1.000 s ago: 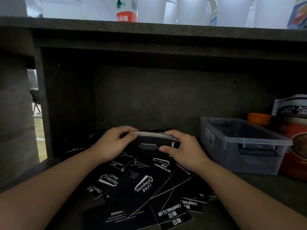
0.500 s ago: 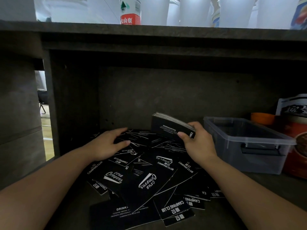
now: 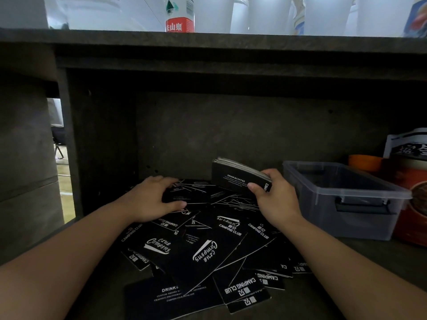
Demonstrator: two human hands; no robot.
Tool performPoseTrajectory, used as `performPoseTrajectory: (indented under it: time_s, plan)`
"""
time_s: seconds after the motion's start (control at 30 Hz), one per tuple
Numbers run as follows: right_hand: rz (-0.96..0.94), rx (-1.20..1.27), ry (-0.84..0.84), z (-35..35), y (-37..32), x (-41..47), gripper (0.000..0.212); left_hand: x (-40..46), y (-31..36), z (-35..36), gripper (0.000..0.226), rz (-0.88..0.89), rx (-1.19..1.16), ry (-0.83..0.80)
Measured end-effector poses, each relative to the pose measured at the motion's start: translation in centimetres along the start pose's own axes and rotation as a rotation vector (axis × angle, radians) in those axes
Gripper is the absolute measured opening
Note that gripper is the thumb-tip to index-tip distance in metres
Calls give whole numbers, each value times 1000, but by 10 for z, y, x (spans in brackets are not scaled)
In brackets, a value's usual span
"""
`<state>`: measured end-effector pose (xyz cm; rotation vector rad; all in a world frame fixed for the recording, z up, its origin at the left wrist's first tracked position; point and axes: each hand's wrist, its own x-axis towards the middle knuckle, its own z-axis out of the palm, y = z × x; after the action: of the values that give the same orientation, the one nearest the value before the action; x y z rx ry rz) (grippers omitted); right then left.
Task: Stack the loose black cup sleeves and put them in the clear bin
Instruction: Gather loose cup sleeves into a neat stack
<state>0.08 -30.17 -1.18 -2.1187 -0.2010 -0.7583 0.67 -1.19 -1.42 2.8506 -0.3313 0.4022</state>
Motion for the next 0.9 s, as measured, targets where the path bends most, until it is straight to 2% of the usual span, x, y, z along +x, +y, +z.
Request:
performPoseTrajectory:
  time_s: [0.13, 0.23, 0.27, 0.4, 0.53, 0.7, 0.8, 0.9]
  plan:
    - [1, -5, -2, 0, 1, 1, 34, -3, -7, -4, 99, -100, -65, -202]
    - [-1, -12, -3, 1, 2, 1, 34, -3, -14, -13, 128, -31, -85, -164]
    - [-1, -13, -5, 1, 2, 1, 34, -3, -17, -15, 130, -9, -90, -151]
    - [-5, -8, -11, 1, 0, 0, 32, -5, -21, -20, 112, 69, -91, -107]
    - [1, -5, -22, 1, -1, 0, 30, -7, -15, -27, 73, 130, -51, 4]
    - [-6, -20, -48, 1, -1, -1, 23, -7, -14, -29, 35, 224, 23, 138]
    - [-10, -16, -64, 1, 0, -2, 20, -6, -14, -30, 44, 315, 46, 357]
    - [-13, -4, -80, 1, 1, -1, 20, -8, -12, -33, 37, 335, -41, 616]
